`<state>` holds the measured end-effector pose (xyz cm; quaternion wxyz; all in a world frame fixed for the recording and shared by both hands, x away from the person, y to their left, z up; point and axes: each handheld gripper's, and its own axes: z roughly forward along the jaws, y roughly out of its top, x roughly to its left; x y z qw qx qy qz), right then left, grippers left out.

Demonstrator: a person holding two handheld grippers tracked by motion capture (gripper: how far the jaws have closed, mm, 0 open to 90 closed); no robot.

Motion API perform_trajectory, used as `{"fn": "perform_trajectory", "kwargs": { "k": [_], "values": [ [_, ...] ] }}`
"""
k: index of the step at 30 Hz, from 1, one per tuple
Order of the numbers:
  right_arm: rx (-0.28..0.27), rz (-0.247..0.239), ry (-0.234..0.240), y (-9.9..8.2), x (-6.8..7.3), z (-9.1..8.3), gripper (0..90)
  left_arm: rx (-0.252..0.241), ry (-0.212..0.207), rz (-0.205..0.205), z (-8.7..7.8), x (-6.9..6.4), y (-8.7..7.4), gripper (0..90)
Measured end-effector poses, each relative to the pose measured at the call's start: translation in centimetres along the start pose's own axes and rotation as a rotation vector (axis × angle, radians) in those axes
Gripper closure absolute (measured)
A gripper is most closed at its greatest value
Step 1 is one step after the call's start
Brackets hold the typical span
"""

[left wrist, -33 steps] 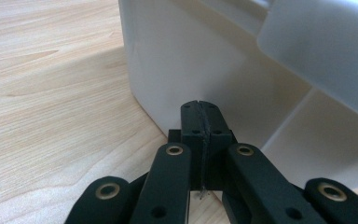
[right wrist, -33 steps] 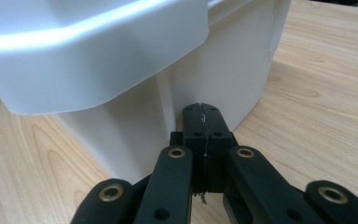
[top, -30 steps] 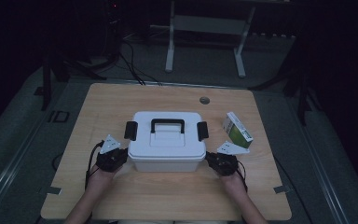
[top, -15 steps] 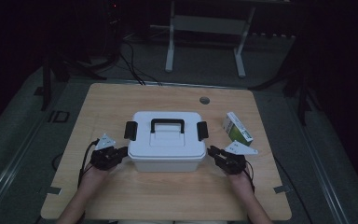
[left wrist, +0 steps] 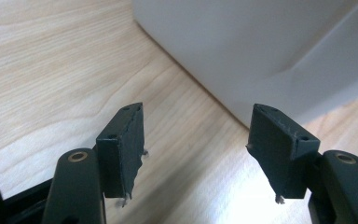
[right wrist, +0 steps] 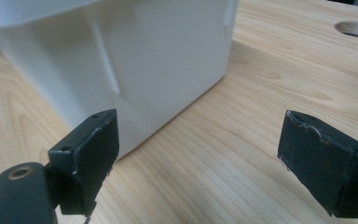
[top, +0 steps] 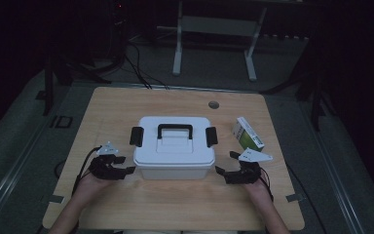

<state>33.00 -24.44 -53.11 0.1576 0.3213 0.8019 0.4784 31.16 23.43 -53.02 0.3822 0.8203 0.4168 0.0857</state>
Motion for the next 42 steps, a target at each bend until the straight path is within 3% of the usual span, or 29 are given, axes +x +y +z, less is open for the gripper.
{"fn": "perform_trajectory", "kwargs": {
  "k": [4,17,19,25,31,32,36,42],
  "values": [
    [0.008,-0.012,0.032,-0.5,-0.3,-0.1,12.5,0.048,0.0,0.019,-0.9,0.4,0.0,36.4],
    [0.019,0.008,0.049,-1.2,-0.5,-0.8,13.2,0.168,0.001,0.095,-2.0,0.2,0.5,36.5],
    [0.021,0.009,0.052,-1.3,-0.4,-0.7,13.1,0.223,0.007,0.119,-2.0,0.2,0.6,36.5],
    [0.031,0.008,0.059,-1.4,-0.3,-0.7,13.0,0.302,0.019,0.139,-2.4,0.3,1.1,36.5],
    [0.026,0.011,0.062,-1.5,-0.3,-0.7,13.0,0.368,-0.012,0.161,-2.9,0.5,1.5,37.6],
    [0.026,0.008,0.064,-1.5,-0.3,-0.7,13.0,0.404,-0.027,0.173,-3.0,0.4,1.5,37.6],
    [0.025,0.008,0.066,-1.5,-0.3,-0.7,12.6,0.456,-0.055,0.19,-3.3,0.4,1.8,37.6],
    [0.024,0.01,0.062,-1.5,-0.3,-0.7,12.4,0.53,-0.061,0.233,-3.4,0.1,2.1,37.4]
  ]
}}
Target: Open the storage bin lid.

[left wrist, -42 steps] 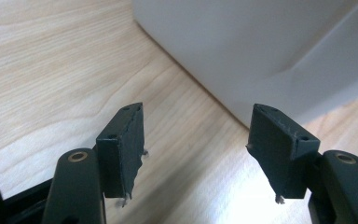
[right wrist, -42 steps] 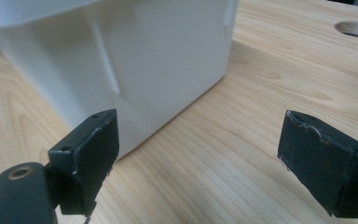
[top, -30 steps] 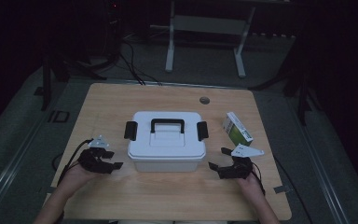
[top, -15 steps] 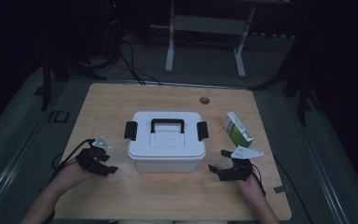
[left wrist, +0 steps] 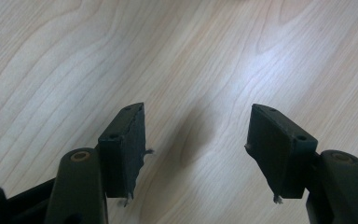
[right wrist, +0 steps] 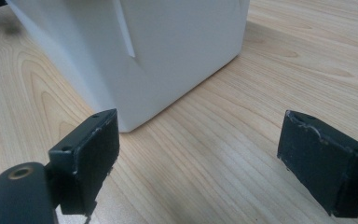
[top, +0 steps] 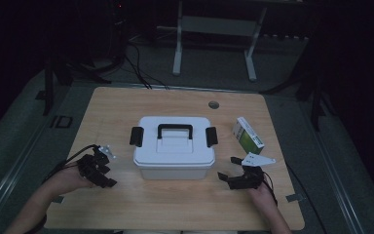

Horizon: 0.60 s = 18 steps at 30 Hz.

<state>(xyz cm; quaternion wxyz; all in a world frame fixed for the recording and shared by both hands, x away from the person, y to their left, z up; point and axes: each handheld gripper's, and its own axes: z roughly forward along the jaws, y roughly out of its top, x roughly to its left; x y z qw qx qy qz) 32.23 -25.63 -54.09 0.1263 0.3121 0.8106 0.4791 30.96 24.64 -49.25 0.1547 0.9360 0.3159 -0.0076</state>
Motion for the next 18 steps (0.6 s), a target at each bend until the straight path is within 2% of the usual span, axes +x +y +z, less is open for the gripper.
{"fn": "perform_trajectory", "kwargs": {
  "k": [3,9,11,12,13,16,18],
  "values": [
    [-0.005,0.003,-0.001,0.0,0.0,-0.1,12.4,0.04,0.0,0.028,-0.2,-0.1,0.3,37.3],
    [0.02,-0.01,0.002,0.0,0.1,0.0,12.4,0.15,0.003,0.05,-0.6,-0.2,1.2,37.3],
    [0.023,-0.012,0.003,0.0,0.1,0.1,12.4,0.161,0.004,0.05,-0.6,-0.2,1.2,37.3],
    [0.023,-0.013,0.005,0.0,0.2,0.1,12.5,0.195,0.007,0.049,-1.0,0.1,1.3,37.3],
    [0.022,-0.016,0.006,0.0,0.2,0.1,12.4,0.207,0.02,0.042,-1.2,0.2,1.4,37.3],
    [0.02,-0.014,0.015,0.0,0.2,0.1,12.5,0.238,0.01,0.028,-1.7,0.6,1.7,37.2],
    [0.019,-0.014,0.014,0.0,0.2,0.1,12.5,0.27,0.008,0.037,-1.8,0.6,1.9,37.2]
  ]
}}
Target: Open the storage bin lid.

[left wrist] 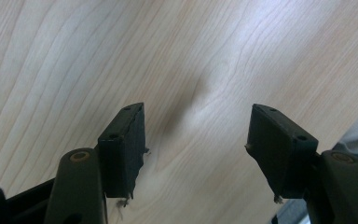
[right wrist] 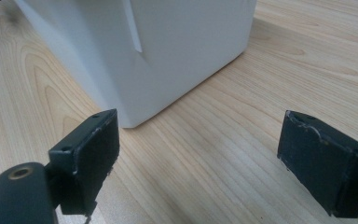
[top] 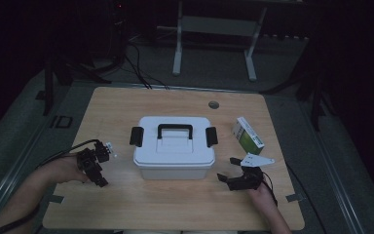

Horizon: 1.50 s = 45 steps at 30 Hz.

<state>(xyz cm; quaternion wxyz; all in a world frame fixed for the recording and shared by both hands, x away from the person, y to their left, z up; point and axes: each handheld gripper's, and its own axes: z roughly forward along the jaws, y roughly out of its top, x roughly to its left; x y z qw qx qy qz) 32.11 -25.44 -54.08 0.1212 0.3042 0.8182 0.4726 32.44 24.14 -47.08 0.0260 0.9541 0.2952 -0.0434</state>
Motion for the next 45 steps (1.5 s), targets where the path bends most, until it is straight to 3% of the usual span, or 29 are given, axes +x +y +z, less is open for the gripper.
{"fn": "perform_trajectory", "kwargs": {
  "k": [4,10,19,32,45],
  "values": [
    [0.002,-0.002,-0.002,0.0,0.0,0.0,12.5,0.03,-0.018,0.011,-0.4,0.0,0.3,37.3],
    [-0.001,-0.004,-0.002,-0.1,0.1,-0.1,12.4,-0.009,-0.031,0.007,-1.2,-0.1,0.6,37.4],
    [-0.004,-0.008,-0.002,-0.1,0.1,-0.1,12.3,-0.015,-0.033,0.026,-2.9,-0.3,0.6,37.4],
    [-0.006,0.0,-0.002,-0.2,0.0,-0.1,12.3,-0.034,0.013,0.089,-7.3,-1.0,2.0,37.8],
    [0.0,-0.005,-0.003,-0.2,0.0,0.0,12.3,-0.077,0.048,0.155,-11.2,-2.1,5.2,38.2]
  ]
}}
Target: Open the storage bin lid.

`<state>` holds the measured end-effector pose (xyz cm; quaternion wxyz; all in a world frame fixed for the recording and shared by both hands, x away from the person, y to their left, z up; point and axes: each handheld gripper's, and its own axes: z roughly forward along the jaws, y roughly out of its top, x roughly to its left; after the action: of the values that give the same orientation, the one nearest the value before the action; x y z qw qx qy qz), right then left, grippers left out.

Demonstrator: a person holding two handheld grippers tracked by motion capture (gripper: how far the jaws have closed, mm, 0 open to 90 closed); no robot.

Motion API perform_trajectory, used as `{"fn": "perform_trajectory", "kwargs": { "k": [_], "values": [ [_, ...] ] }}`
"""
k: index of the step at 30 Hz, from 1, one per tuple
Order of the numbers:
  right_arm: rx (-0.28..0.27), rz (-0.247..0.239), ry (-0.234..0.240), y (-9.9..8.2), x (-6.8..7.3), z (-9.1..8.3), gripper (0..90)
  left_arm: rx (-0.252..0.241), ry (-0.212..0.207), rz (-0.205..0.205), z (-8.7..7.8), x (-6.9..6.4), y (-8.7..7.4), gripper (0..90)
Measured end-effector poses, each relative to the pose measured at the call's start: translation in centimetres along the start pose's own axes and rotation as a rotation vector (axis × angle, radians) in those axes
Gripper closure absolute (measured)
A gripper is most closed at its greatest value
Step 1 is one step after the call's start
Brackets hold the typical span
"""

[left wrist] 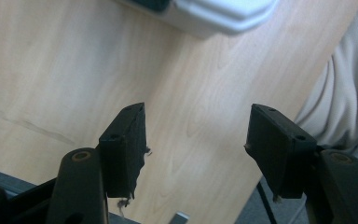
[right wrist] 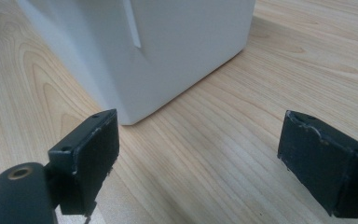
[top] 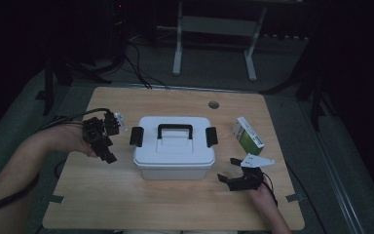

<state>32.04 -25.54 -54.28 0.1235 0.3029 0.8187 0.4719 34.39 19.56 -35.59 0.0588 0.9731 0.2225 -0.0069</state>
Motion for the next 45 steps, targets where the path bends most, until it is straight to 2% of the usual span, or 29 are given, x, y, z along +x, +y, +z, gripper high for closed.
{"fn": "perform_trajectory", "kwargs": {
  "k": [7,9,13,18,25,26,29,40,45],
  "values": [
    [0.004,-0.001,0.004,0.0,0.0,0.0,12.3,-0.002,0.031,0.028,-0.5,-0.1,1.8,39.9],
    [0.007,-0.003,0.005,-0.1,0.0,0.0,12.3,-0.006,0.025,0.038,-0.7,0.0,2.1,39.9],
    [0.004,-0.001,0.006,0.0,0.0,0.0,12.3,0.006,0.046,0.057,-0.9,0.0,3.0,40.0],
    [0.006,-0.002,0.008,-0.1,0.0,0.0,12.3,0.015,0.038,0.07,-1.1,0.1,4.4,40.0],
    [0.003,0.0,0.011,-0.1,0.0,0.0,12.3,0.041,0.052,0.107,-1.1,0.1,6.7,40.0],
    [0.003,-0.001,0.012,-0.1,0.0,0.0,12.3,0.048,0.056,0.126,-1.1,0.0,7.1,40.0],
    [0.005,-0.004,0.014,-0.1,0.1,0.1,12.3,0.039,0.062,0.146,-1.2,-0.1,7.9,40.0],
    [0.007,-0.007,0.02,-0.1,0.0,0.1,12.3,0.049,0.073,0.161,-0.8,0.8,10.4,41.3],
    [0.008,-0.006,0.019,-0.2,0.0,0.1,12.3,0.04,0.072,0.182,-0.4,1.2,11.5,41.3]
  ]
}}
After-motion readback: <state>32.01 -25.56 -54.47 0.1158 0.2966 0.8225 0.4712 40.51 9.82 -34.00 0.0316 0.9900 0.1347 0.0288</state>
